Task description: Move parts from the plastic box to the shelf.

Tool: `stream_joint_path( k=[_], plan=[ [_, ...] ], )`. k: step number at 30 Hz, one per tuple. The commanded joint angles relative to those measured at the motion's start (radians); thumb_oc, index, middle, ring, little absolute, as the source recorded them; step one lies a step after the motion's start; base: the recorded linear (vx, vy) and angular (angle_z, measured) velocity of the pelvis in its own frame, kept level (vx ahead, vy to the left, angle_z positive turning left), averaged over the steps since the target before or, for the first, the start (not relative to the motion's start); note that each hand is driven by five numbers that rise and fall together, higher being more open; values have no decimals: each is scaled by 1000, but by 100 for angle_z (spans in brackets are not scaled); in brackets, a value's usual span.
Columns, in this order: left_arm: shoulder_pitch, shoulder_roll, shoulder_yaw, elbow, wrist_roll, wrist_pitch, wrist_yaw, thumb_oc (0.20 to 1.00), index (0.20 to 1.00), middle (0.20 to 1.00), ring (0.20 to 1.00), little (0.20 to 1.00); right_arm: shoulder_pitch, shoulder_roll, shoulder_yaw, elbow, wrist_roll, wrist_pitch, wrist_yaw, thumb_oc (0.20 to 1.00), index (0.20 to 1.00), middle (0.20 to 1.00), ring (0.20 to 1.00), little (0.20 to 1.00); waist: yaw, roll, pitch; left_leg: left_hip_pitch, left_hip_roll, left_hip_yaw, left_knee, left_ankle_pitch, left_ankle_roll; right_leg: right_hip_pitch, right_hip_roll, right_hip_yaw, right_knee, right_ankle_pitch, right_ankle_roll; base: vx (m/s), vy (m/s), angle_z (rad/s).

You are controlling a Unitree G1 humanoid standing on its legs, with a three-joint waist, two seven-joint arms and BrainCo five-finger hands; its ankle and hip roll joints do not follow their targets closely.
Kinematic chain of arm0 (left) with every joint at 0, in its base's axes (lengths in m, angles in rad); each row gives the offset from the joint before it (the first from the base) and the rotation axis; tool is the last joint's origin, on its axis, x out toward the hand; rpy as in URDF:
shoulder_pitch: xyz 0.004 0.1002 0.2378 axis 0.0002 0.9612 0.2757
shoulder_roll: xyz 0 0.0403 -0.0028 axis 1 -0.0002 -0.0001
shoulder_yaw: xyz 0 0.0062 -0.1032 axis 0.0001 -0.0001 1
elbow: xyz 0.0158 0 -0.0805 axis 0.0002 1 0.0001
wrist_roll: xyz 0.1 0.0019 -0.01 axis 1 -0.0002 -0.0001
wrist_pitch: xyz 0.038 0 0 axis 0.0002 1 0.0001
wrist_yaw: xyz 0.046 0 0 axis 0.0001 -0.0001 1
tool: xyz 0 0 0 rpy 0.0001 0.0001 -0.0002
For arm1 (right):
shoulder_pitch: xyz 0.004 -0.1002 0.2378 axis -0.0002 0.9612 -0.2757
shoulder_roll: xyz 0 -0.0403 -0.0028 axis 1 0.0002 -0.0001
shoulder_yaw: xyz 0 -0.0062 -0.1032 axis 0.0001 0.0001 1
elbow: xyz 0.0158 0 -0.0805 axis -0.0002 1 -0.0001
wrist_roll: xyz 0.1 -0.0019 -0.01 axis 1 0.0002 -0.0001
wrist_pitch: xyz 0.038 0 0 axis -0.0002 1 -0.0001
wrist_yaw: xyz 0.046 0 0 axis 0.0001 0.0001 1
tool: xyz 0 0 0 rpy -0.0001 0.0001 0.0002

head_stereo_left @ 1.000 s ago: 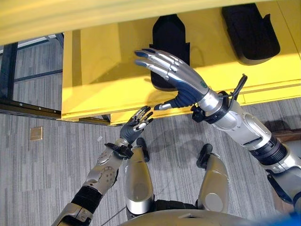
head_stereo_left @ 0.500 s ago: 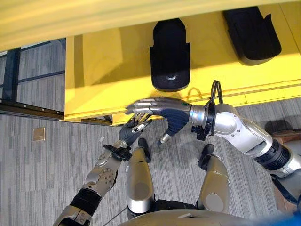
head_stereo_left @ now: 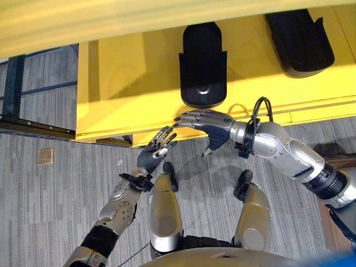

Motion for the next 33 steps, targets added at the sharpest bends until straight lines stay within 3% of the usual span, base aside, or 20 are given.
stream_joint_path(
  k=[1,12,18,21,26,30,31,33],
  plan=[
    [20,13,-1,-98,16,-70,-5,1000,1000,1000,1000,1000,-7,28,-74,-39,-36,-31,-58,1000,1000,1000,1000,1000,24,-16,-16,-15,-59,13,26,-62,92,25,13,-64,119,-136,-2,0,0,0],
    [11,11,1,-108,16,-32,-22,1000,1000,1000,1000,1000,-1,50,-62,57,-108,-29,-110,1000,1000,1000,1000,1000,28,-13,-16,-30,-69,-1,20,-61,95,10,21,-60,124,-138,-4,8,1,2],
    [7,7,4,-96,12,-22,-32,1000,1000,1000,1000,1000,-18,64,-25,147,-158,-28,-88,1000,1000,1000,1000,1000,35,-13,-16,-38,-69,-4,36,-70,100,1,15,-66,143,-146,-9,0,0,0],
    [9,5,7,-90,18,-18,-44,1000,1000,1000,1000,1000,-24,71,-6,203,-160,-83,-113,1000,1000,1000,1000,1000,41,-12,-16,-42,-71,-5,40,-72,103,0,13,-68,144,-146,-11,0,0,0],
    [6,7,6,-86,17,-13,-43,1000,1000,1000,1000,1000,-26,88,-8,199,-158,-86,-97,1000,1000,1000,1000,1000,42,-11,-16,-48,-70,-5,45,-73,104,-9,8,-73,154,-145,-9,0,0,0],
    [8,1,5,-79,18,-19,-52,1000,1000,1000,1000,1000,-34,88,8,218,-195,-113,-172,1000,1000,1000,1000,1000,45,-8,-16,-47,-70,-4,44,-74,106,-10,5,-74,154,-144,-9,0,0,0],
    [6,2,1,-84,13,-21,-44,1000,1000,1000,1000,1000,-32,89,-4,206,-216,-103,-236,1000,1000,1000,1000,1000,42,-7,-16,-50,-70,-3,47,-75,106,-14,4,-75,156,-142,-7,0,0,0],
    [4,-1,-3,-78,13,-27,-40,1000,1000,1000,1000,1000,-24,91,-21,198,-243,-47,-270,1000,1000,1000,1000,1000,38,-5,-16,-52,-72,-3,48,-76,107,-18,4,-71,158,-142,-7,0,0,0]
  ],
)
